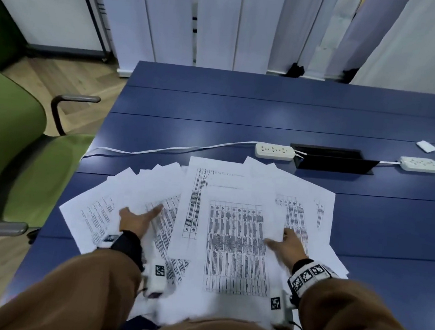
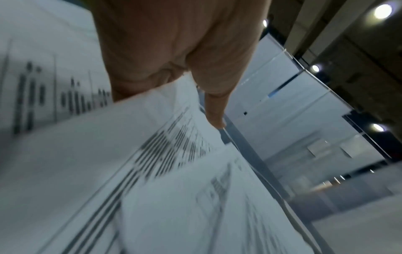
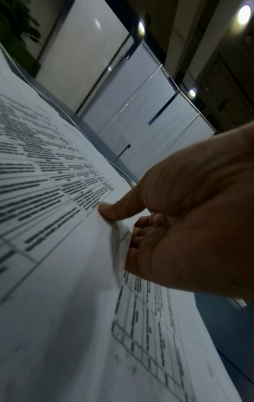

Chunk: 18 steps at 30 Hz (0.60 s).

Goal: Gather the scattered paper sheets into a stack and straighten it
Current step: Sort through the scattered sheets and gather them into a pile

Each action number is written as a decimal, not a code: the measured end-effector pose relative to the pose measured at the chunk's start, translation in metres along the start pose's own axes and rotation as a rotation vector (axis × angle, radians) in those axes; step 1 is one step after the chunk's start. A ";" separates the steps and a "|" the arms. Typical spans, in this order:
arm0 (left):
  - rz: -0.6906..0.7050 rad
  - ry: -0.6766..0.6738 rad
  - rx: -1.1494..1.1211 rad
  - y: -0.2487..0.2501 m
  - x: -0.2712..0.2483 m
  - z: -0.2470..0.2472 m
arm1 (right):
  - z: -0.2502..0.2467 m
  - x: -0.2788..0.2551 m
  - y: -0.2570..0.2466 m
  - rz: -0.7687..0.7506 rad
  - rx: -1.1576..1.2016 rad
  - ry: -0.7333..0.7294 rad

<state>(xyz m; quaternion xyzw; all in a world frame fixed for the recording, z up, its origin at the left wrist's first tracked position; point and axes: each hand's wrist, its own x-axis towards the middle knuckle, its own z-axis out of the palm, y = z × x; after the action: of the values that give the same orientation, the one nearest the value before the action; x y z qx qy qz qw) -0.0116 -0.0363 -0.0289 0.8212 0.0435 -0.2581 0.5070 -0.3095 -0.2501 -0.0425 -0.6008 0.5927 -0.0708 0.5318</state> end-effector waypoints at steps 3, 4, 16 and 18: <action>0.040 -0.121 0.045 -0.011 -0.019 0.031 | 0.017 -0.001 -0.005 -0.054 -0.121 -0.033; 0.078 -0.178 0.071 -0.013 -0.024 0.040 | 0.021 -0.002 -0.007 -0.086 -0.150 -0.049; 0.073 -0.365 0.197 -0.026 -0.008 0.028 | -0.051 0.010 0.012 0.234 -0.537 0.502; 0.048 -0.384 0.193 -0.028 -0.007 0.028 | -0.057 0.012 0.024 0.220 -0.536 0.413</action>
<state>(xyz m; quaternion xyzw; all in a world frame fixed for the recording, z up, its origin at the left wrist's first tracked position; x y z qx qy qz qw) -0.0376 -0.0454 -0.0578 0.8026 -0.0985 -0.4007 0.4308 -0.3620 -0.2847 -0.0420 -0.6244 0.7464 0.0249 0.2288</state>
